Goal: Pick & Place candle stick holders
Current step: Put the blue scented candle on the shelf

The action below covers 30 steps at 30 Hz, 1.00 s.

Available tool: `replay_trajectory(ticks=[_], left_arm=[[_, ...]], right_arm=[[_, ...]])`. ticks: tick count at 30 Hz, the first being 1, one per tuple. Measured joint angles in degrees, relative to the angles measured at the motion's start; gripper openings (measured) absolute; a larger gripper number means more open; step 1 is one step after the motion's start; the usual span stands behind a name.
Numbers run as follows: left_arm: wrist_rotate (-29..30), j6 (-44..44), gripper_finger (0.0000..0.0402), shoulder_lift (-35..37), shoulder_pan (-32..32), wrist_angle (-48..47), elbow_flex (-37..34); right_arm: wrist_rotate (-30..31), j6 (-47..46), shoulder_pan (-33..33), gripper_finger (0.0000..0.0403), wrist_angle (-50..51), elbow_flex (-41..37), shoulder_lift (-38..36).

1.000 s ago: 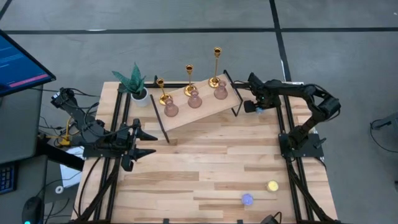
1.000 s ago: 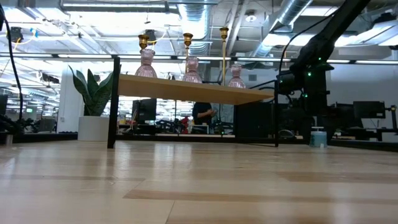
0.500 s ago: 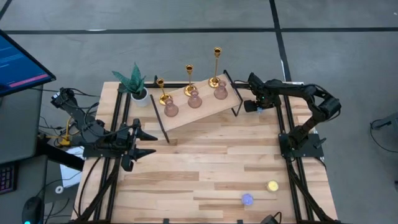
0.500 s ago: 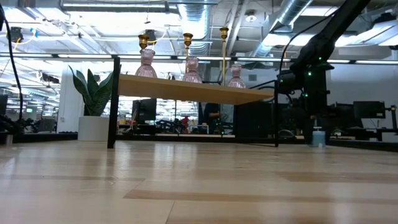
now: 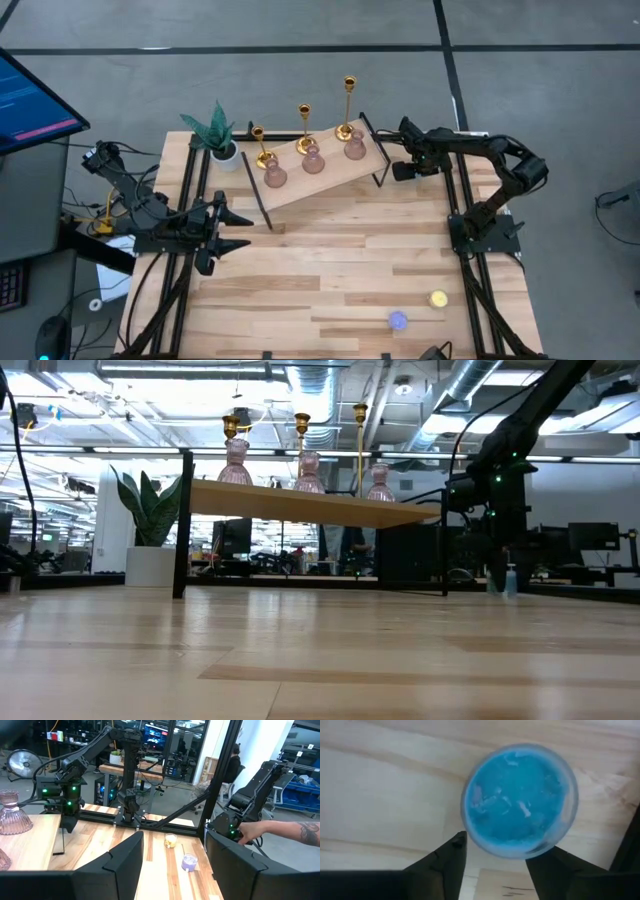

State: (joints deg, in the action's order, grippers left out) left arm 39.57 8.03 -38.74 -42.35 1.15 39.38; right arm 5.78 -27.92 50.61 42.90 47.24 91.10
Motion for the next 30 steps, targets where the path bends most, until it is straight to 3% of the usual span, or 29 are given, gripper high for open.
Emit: replay_trajectory(ticks=[4, 7, 14, 19, 30], left_arm=[[0.0, 0.0, 0.0214, 0.0, 0.0, 0.0, 0.0], [0.0, 0.0, 0.0214, 0.0, 0.0, 0.0, 0.0], [0.0, 0.0, 0.0214, 0.0, 0.0, 0.0, 0.0], [0.0, 0.0, 0.0214, 0.0, 0.0, 0.0, 0.0], [-0.9, 0.0, 0.0214, 0.0, 0.0, 0.0, 0.0]], right_arm=[[-1.4, 0.9, 0.0, 0.0168, 0.5, 0.0, 0.0], [-1.4, 1.6, 0.0, 0.0181, 1.2, 0.0, 0.0], [7.5, -0.9, -3.2, 0.0295, 0.5, 0.0, 0.0], [8.3, -1.9, -6.0, 0.036, -3.2, -0.1, 0.0], [10.2, -4.0, -6.6, 0.0351, -17.5, -8.1, -1.7]])
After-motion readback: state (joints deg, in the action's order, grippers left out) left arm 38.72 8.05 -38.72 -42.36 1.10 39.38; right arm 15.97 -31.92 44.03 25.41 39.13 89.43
